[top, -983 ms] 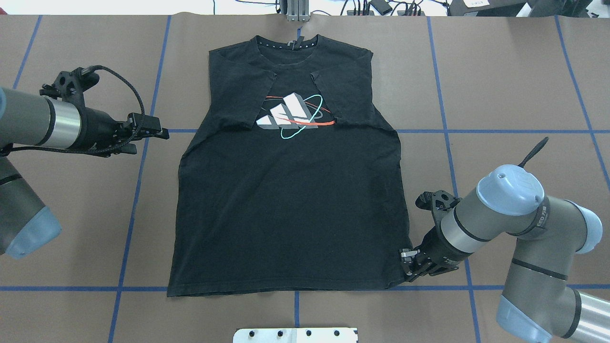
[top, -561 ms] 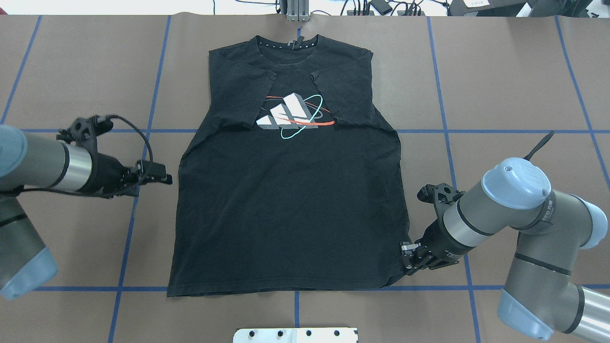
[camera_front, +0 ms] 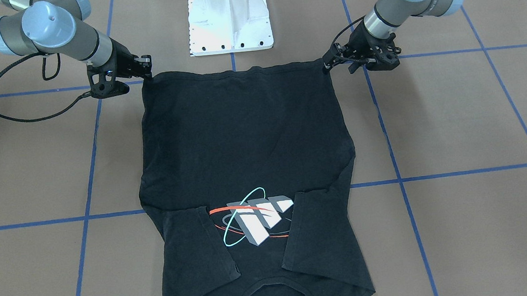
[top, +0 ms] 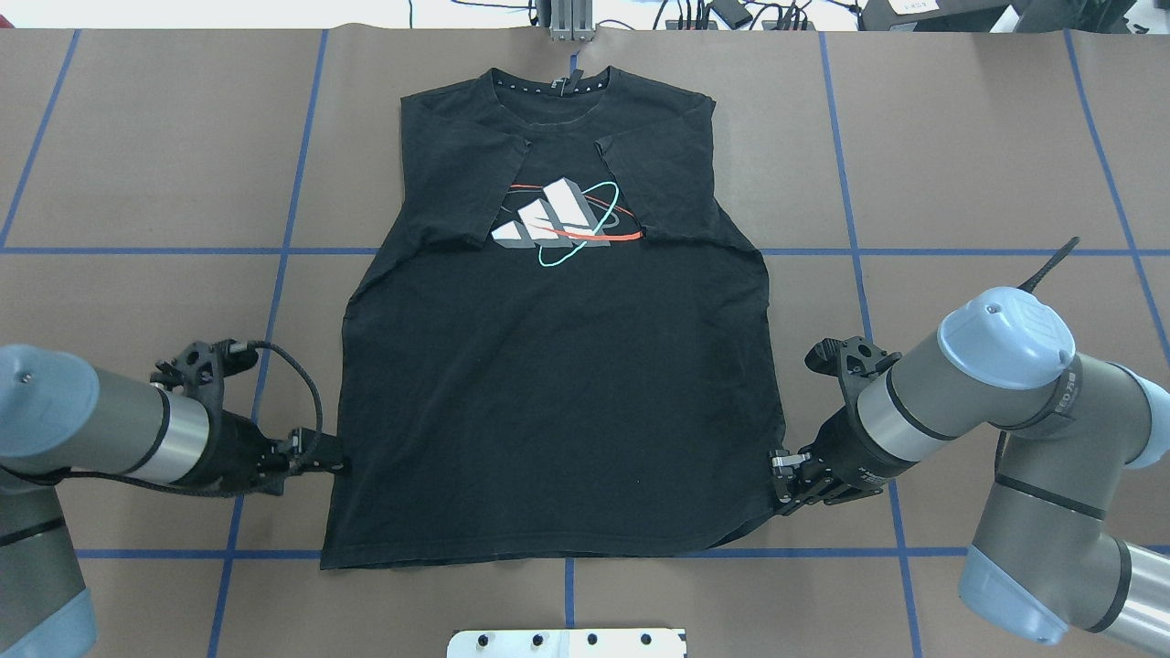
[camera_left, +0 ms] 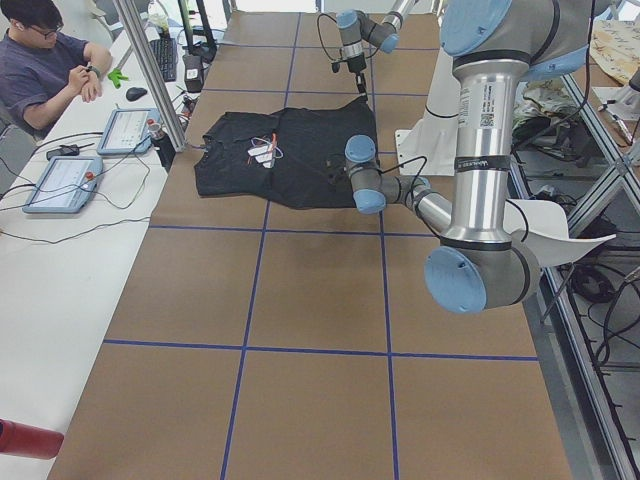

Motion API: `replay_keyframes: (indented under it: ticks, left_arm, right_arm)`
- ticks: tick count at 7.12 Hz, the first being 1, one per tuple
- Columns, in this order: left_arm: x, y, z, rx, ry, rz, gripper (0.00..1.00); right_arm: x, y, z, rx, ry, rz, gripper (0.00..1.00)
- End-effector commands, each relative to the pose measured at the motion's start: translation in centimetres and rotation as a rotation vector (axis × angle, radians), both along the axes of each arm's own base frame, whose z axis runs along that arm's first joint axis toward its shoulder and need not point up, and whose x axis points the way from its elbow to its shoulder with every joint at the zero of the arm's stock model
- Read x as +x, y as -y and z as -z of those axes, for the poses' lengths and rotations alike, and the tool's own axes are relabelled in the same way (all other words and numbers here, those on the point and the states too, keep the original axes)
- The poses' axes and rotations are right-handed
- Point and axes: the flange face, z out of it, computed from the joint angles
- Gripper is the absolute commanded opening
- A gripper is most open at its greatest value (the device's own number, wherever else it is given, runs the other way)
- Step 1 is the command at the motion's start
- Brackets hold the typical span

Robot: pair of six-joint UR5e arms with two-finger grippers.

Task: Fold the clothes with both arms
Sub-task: 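Move the left gripper down to the hem corner nearest it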

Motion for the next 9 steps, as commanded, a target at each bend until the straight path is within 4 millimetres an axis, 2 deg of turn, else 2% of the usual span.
replay_keyframes:
  ticks: [1, 3, 6, 7, 9]
  left_arm:
    - [1.9, -2.7, 0.1, -0.063, 0.005, -0.032, 0.98]
    - [3.4, -4.4, 0.1, -0.083, 0.014, -0.034, 0.98]
    - [4.3, -5.3, -0.4, -0.089, 0.03, -0.047, 0.91]
    - [4.9, -6.2, -0.5, -0.091, 0.038, -0.068, 0.91]
    - [5.0, -6.3, -0.7, -0.092, 0.049, -0.064, 0.91]
  right_arm:
    - [0.6, -0.1, 1.0, 0.009, 0.02, -0.003, 0.0]
    - [0.8, 0.0, 1.2, 0.011, 0.023, -0.006, 0.0]
    - [0.6, 0.0, 1.2, 0.013, 0.023, -0.005, 0.0]
    - [0.5, 0.0, 1.3, 0.013, 0.025, -0.004, 0.0]
    - [0.5, 0.0, 1.5, 0.013, 0.027, -0.003, 0.0]
